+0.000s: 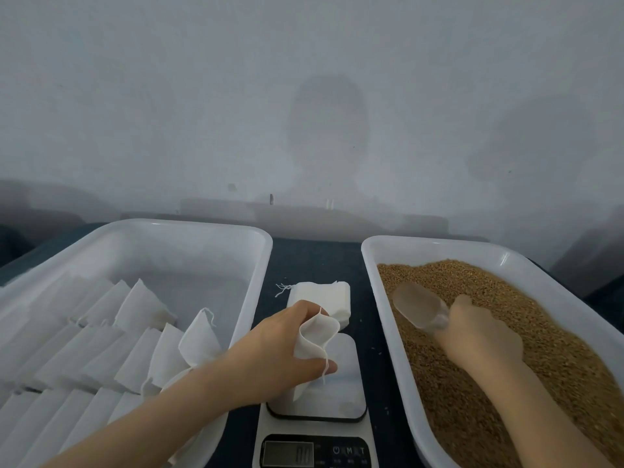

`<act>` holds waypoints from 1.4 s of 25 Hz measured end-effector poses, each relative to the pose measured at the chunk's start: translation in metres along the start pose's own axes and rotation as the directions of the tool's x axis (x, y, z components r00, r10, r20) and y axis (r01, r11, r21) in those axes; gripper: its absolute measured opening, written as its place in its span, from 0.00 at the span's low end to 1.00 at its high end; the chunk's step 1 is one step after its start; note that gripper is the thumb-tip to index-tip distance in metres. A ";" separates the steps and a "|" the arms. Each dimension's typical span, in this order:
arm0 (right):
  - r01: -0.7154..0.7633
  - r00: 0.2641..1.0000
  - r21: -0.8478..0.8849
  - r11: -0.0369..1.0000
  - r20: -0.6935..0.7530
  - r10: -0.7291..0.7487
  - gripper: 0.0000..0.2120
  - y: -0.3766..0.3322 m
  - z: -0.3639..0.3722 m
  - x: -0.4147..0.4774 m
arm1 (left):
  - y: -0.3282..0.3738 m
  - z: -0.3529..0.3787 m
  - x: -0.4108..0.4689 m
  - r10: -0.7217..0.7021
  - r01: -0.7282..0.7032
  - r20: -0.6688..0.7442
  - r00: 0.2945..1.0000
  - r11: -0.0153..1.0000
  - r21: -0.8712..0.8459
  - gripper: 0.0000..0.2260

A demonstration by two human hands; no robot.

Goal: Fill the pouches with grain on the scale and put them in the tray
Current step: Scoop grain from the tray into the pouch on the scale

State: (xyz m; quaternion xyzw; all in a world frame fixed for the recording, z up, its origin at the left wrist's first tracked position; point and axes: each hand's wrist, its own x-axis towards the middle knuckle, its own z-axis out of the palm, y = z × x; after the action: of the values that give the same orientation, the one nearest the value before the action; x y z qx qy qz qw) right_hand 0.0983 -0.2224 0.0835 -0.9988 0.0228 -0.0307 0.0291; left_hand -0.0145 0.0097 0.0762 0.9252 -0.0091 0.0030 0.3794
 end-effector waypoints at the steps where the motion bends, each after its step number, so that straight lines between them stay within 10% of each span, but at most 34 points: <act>1: 0.003 1.000 -0.014 1.000 -0.030 -0.004 0.10 0.000 0.000 -0.001 | 0.000 0.000 0.000 0.003 -0.003 -0.001 1.000 1.000 0.005 0.23; 7: 0.034 0.999 -0.099 0.994 0.027 -0.032 0.12 -0.004 0.004 -0.003 | -0.003 0.001 0.001 0.014 -0.014 -0.005 1.000 0.999 0.032 0.24; 23: -0.053 0.973 0.483 0.874 0.222 -0.064 0.14 0.000 -0.005 -0.002 | -0.003 0.002 0.001 0.032 -0.031 -0.011 0.999 0.999 0.041 0.23; 35: -0.014 0.998 0.358 0.934 0.057 -0.007 0.15 0.003 -0.007 -0.001 | -0.004 0.001 0.002 0.019 -0.019 -0.006 1.000 0.998 0.054 0.26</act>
State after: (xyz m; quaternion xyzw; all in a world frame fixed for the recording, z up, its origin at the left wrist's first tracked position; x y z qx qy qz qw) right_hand 0.0969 -0.2261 0.0906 -0.9773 0.0176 -0.0054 0.2110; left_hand -0.0124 0.0117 0.0723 0.9350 -0.0164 0.0099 0.3541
